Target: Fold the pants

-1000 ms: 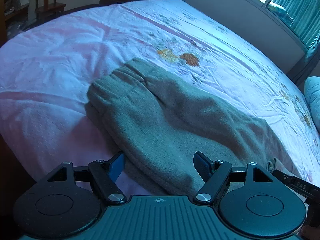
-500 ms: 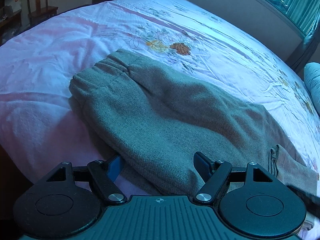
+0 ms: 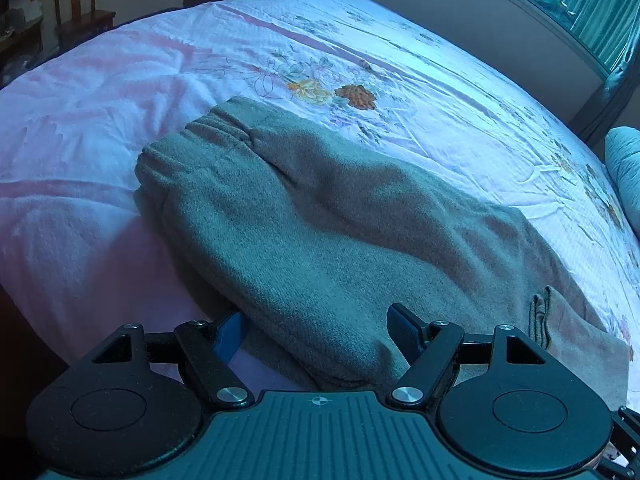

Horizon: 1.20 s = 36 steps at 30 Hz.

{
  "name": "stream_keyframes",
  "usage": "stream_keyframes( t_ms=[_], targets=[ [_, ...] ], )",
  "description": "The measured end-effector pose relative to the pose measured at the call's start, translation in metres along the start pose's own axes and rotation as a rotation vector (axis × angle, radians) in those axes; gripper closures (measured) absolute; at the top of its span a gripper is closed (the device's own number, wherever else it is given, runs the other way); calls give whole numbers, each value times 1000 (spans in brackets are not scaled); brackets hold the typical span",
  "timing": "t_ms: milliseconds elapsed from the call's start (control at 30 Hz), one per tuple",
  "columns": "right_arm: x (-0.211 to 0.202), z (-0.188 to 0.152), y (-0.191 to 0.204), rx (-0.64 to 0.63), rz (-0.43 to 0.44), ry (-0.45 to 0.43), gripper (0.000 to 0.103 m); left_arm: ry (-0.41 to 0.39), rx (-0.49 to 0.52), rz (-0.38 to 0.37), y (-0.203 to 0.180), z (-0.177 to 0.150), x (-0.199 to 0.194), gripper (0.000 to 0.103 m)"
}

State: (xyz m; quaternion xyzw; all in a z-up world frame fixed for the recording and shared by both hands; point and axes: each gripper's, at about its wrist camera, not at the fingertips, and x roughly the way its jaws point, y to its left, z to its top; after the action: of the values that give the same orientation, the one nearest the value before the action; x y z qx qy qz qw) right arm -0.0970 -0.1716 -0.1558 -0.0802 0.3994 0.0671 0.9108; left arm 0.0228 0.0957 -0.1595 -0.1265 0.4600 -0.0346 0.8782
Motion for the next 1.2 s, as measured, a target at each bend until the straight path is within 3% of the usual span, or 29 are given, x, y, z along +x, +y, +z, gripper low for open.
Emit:
stream_keyframes(
  t_ms=[100, 267, 433, 533, 633, 700, 733, 767, 867, 933, 1067, 1200],
  targets=[
    [8, 1, 2, -23, -19, 11, 84, 1, 2, 0, 0, 0, -1, 28],
    [0, -1, -3, 19, 34, -13, 99, 0, 0, 2, 0, -1, 0, 28],
    [-23, 3, -17, 133, 110, -54, 100, -4, -2, 5, 0, -1, 1, 28],
    [-24, 3, -10, 111, 130, -43, 100, 1, -7, 10, 2, -2, 3, 28],
    [1, -3, -7, 104, 139, 48, 93, -1, -8, 8, 4, -2, -1, 28],
    [-4, 0, -5, 90, 153, 24, 77, -7, -29, 5, 10, -1, -7, 28],
    [-9, 3, -6, 101, 173, 7, 61, -13, -43, 5, 14, 0, -12, 28],
    [-16, 6, -10, 126, 187, -24, 55, -21, -57, 8, 19, 1, -16, 28],
    [-26, 15, -22, 218, 190, -94, 55, -37, -117, 36, 38, 2, -26, 26],
    [-23, 17, -33, 288, 186, -114, 55, -39, -176, 68, 53, 3, -26, 20],
    [-6, 15, -45, 393, 188, -84, 55, -31, -238, 94, 69, 0, -18, 19],
    [-1, 9, -48, 423, 183, -72, 55, -8, -296, 58, 73, 7, 4, 18]
  ],
)
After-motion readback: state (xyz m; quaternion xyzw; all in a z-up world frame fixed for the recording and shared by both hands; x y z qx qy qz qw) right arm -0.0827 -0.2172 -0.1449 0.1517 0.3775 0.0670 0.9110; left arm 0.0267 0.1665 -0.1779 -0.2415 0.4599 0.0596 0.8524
